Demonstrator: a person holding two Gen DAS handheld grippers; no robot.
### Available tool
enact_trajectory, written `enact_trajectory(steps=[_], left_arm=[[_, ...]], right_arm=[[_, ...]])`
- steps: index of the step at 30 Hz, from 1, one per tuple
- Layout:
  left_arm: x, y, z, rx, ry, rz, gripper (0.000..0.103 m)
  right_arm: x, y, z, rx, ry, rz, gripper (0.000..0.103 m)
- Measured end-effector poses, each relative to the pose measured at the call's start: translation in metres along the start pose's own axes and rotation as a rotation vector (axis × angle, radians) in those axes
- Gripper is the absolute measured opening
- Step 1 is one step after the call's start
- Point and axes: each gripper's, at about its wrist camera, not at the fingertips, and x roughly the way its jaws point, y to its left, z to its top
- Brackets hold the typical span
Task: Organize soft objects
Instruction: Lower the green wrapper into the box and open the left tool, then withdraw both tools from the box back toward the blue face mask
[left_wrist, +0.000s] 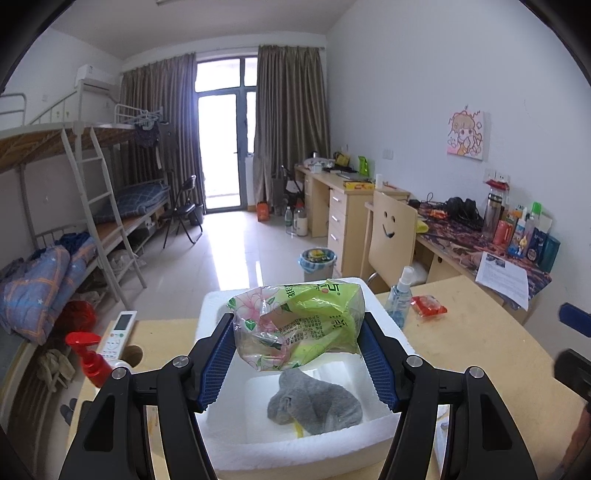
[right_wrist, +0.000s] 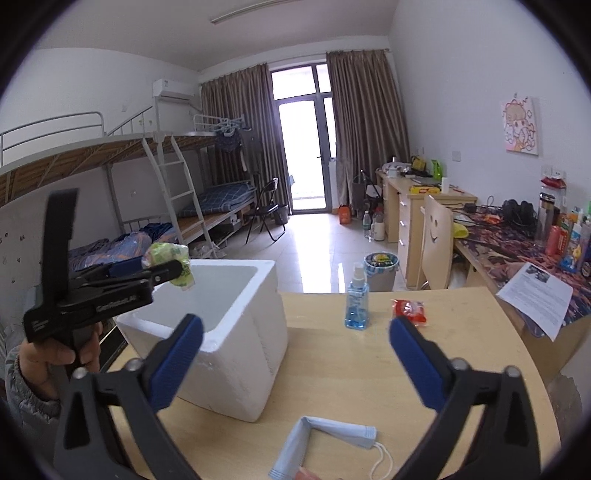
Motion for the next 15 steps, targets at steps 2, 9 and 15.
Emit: enact_trajectory(steps=[2,9,15], left_arm=[[0.004,-0.001,0.002,0.002,0.013,0.003,0.067],[0.013,-0.005,0.002,-0.005,0.035,0.003,0.088],[0.006,-0.010,0.002,0.006,0.010,0.021,0.102]], right_arm=[[-0.003,-0.001,-0.002,-0.002,-0.005,-0.007,0.103],[-0.011,-0.008,-0.007,0.010,-0.015,-0.026,0.103],[-0.017,-0.015,-0.010,0.026,-0.020,-0.040,0.103]])
